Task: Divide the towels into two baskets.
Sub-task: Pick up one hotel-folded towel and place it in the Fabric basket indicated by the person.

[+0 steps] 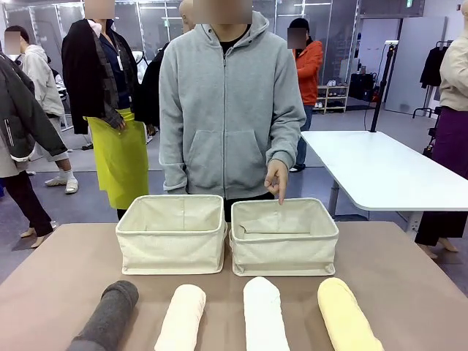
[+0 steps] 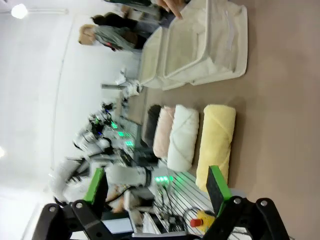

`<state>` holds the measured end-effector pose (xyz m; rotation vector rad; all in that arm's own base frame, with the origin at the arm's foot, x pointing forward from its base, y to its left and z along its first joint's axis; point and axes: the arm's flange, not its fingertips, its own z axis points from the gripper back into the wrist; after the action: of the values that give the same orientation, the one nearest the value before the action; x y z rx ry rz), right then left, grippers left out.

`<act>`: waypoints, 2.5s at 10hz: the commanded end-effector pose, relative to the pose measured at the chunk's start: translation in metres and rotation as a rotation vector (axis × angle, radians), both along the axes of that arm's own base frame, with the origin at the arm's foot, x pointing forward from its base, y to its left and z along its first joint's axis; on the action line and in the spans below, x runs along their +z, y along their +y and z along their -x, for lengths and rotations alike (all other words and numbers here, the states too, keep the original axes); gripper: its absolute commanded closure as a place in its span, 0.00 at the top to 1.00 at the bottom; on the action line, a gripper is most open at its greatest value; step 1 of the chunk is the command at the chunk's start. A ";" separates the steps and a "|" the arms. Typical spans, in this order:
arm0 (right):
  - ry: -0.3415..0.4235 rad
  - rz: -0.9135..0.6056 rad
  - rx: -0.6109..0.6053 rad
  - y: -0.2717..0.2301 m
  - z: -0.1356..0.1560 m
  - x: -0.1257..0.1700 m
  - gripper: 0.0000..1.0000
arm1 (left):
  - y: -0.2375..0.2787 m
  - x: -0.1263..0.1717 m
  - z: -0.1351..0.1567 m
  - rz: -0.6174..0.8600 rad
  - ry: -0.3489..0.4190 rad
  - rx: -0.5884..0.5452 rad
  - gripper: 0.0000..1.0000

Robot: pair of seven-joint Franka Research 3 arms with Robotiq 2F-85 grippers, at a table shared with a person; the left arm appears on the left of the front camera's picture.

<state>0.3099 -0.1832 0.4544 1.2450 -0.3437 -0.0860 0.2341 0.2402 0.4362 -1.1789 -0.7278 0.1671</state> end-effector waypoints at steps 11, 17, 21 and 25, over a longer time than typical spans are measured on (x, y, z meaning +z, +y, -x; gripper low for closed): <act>0.218 0.871 0.122 0.277 -0.056 -0.039 1.00 | 0.001 0.001 0.002 0.009 -0.018 -0.003 1.00; 0.232 1.001 0.113 0.296 -0.064 -0.092 1.00 | 0.001 0.001 0.002 0.009 -0.018 -0.003 1.00; 0.264 1.063 0.168 0.303 -0.056 -0.125 1.00 | 0.001 0.001 0.002 0.009 -0.018 -0.003 1.00; 0.274 1.084 0.198 0.303 -0.046 -0.142 0.92 | 0.001 0.001 0.002 0.009 -0.018 -0.003 1.00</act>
<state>0.3874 0.1234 0.3299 0.2110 0.0089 0.1203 0.2341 0.2401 0.4361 -1.1781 -0.7269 0.1679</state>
